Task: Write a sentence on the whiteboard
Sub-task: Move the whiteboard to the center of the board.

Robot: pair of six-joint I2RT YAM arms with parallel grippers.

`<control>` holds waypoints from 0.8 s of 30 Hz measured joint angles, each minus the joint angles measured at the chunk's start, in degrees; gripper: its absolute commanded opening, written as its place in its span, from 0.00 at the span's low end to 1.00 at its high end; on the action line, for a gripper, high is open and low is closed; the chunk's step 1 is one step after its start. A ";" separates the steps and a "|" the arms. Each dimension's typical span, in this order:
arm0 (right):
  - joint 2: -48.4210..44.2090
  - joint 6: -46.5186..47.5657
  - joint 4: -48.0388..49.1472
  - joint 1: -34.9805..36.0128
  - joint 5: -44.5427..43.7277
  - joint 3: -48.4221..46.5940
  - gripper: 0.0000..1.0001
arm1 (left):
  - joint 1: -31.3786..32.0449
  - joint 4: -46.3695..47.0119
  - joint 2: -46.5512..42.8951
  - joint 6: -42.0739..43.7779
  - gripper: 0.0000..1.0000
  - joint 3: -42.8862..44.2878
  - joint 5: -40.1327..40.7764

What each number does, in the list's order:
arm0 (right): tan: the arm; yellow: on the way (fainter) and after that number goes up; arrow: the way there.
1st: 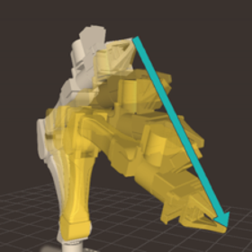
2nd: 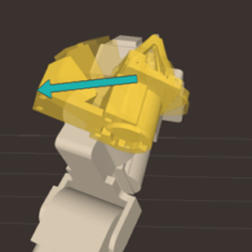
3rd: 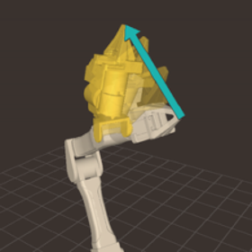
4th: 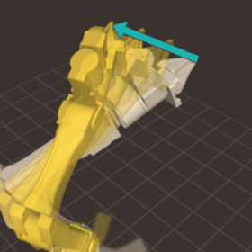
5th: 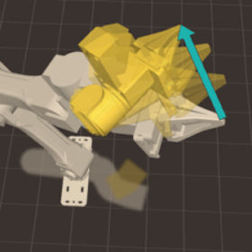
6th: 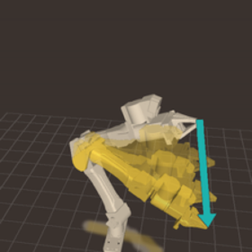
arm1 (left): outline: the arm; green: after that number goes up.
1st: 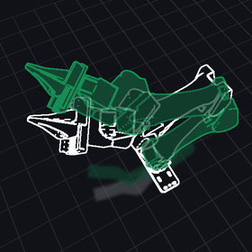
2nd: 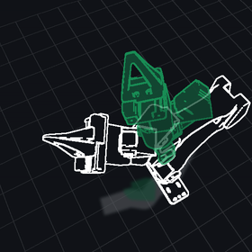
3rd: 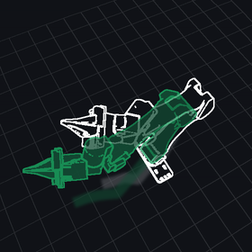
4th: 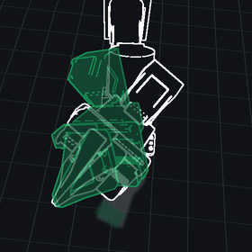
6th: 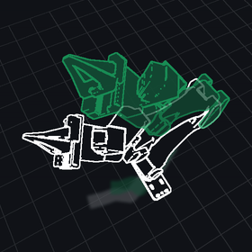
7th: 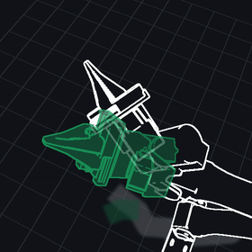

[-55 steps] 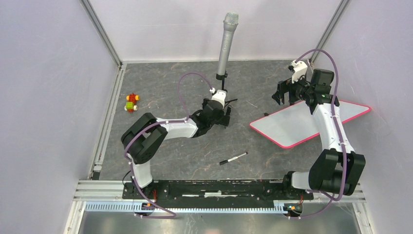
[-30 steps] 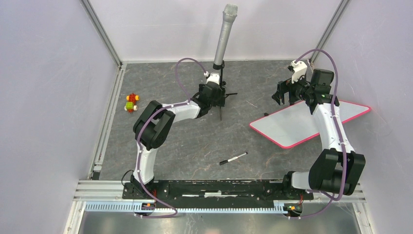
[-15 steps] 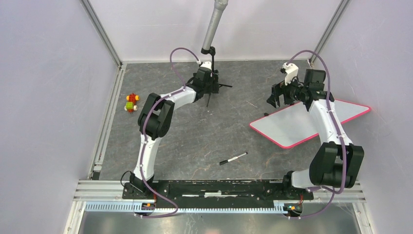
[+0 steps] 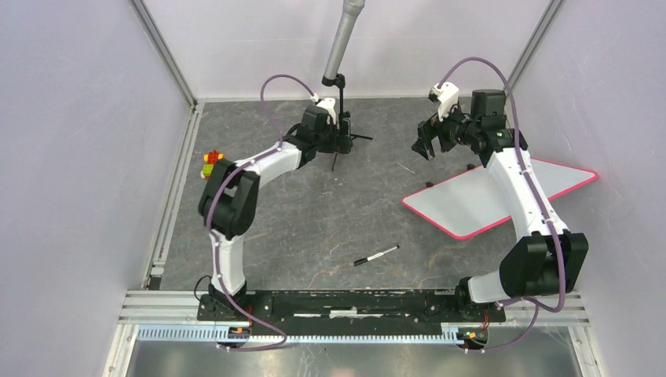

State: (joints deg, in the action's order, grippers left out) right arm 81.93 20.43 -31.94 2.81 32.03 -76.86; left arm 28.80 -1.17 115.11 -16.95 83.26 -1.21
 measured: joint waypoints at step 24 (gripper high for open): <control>12.55 1.92 -17.05 2.45 -21.29 -6.32 0.76 | 8.02 -11.96 -16.46 23.39 0.95 -17.05 -23.17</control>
State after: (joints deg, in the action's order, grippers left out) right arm 94.48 22.35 -48.99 5.26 10.74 -83.18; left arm 36.82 -13.13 98.65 6.44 66.22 -24.38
